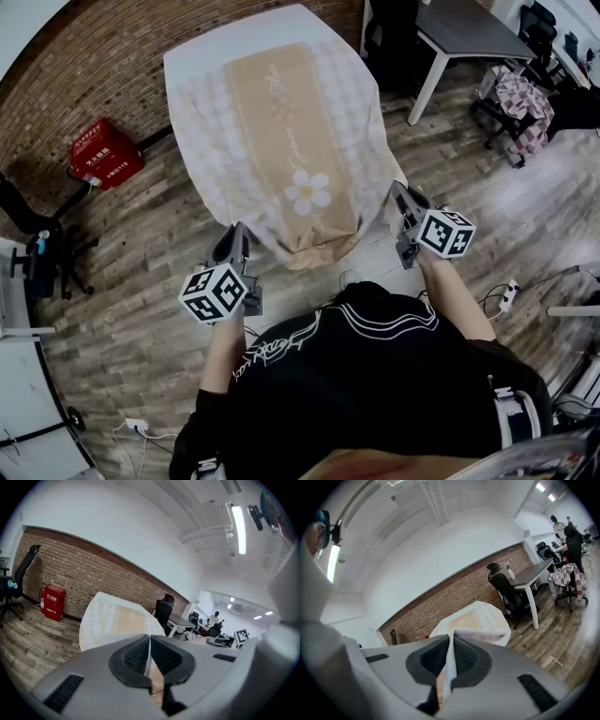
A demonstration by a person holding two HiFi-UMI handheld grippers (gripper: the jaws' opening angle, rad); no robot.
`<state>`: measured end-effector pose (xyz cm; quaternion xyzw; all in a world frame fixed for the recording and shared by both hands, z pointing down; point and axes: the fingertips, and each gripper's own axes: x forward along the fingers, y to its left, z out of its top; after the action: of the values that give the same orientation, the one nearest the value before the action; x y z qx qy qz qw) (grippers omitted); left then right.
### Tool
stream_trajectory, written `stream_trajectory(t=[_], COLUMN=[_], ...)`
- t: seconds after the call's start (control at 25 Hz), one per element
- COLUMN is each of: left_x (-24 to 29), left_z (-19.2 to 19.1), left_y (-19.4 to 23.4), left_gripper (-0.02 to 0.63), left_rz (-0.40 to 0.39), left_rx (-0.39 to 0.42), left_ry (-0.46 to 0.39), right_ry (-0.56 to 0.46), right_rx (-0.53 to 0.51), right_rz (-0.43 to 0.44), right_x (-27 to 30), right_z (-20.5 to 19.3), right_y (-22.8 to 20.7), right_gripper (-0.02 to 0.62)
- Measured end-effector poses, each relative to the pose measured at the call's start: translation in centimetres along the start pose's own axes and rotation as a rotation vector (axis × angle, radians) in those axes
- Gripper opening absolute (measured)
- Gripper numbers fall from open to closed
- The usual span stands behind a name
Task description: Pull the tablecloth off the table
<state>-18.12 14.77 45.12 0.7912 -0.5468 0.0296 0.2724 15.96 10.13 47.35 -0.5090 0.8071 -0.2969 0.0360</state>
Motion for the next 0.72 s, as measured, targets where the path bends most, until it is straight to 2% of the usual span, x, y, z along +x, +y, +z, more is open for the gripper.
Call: stream_trajectory(t=[0.4, 0.72], left_x=[-1.2, -3.0], left_z=[-2.1, -3.1], left_y=[-1.0, -2.9], left_gripper=[0.008, 0.008], left_rz=[0.002, 0.030], left_rx=[-0.017, -0.027], left_ry=[0.003, -0.002], right_ry=[0.023, 0.049], right_rx=[-0.006, -0.006], right_rz=[-0.004, 0.030], right_x=[-2.2, -3.8], right_z=[-1.3, -1.6], right_y=[-0.4, -0.3], right_gripper=[-0.002, -0.002])
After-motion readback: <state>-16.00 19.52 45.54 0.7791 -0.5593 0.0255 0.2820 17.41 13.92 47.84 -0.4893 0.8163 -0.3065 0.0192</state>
